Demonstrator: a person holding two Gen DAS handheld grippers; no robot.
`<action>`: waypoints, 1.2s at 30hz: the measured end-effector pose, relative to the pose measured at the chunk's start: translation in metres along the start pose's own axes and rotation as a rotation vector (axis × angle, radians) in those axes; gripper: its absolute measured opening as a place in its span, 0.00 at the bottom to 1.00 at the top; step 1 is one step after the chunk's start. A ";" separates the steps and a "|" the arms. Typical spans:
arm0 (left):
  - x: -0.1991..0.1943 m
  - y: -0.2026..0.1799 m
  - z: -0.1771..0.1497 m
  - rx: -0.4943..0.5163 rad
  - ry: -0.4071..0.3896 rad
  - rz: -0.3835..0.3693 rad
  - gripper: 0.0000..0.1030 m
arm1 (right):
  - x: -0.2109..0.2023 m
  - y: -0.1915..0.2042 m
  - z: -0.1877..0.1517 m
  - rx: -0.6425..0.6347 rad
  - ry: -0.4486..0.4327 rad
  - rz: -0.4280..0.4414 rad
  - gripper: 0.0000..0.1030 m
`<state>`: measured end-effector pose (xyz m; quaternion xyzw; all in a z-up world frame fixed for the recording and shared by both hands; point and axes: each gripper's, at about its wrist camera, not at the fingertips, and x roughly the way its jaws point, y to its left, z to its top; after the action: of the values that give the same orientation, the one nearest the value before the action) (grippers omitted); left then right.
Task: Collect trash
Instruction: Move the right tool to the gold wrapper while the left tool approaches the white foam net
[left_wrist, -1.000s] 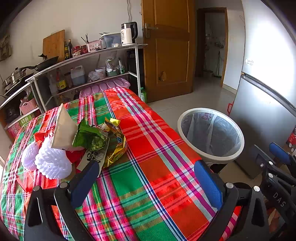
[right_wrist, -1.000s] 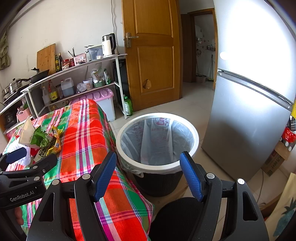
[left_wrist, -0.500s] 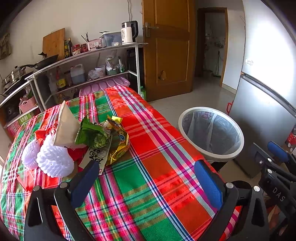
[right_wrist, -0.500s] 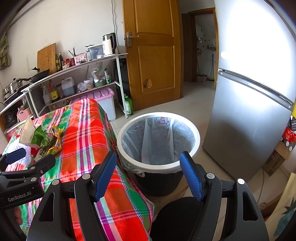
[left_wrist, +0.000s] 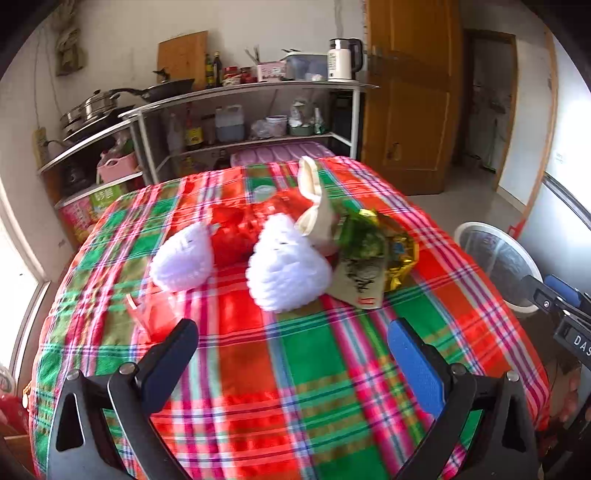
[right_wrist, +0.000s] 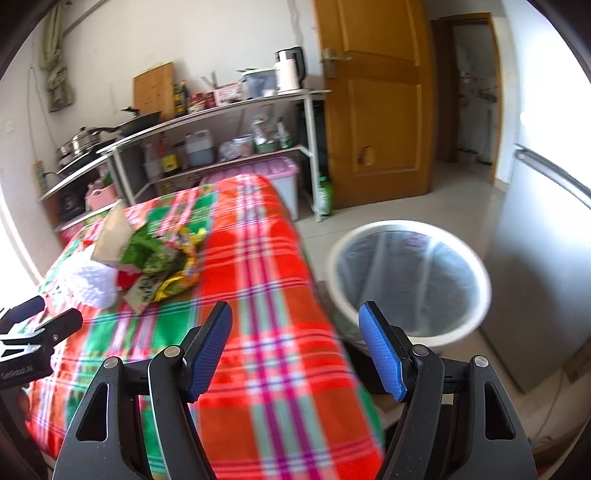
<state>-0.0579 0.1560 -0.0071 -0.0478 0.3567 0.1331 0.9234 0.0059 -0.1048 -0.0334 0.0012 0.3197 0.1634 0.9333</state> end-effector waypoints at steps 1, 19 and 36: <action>0.002 0.012 0.000 -0.027 0.008 0.007 1.00 | 0.004 0.005 0.001 -0.004 0.010 0.019 0.69; 0.033 0.118 0.019 -0.172 0.019 0.034 1.00 | 0.092 0.072 0.037 -0.086 0.140 0.166 0.69; 0.087 0.130 0.041 -0.187 0.102 -0.053 0.98 | 0.131 0.087 0.050 -0.115 0.231 0.183 0.34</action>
<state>-0.0061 0.3064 -0.0344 -0.1499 0.3879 0.1388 0.8988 0.1066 0.0227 -0.0628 -0.0421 0.4134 0.2648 0.8702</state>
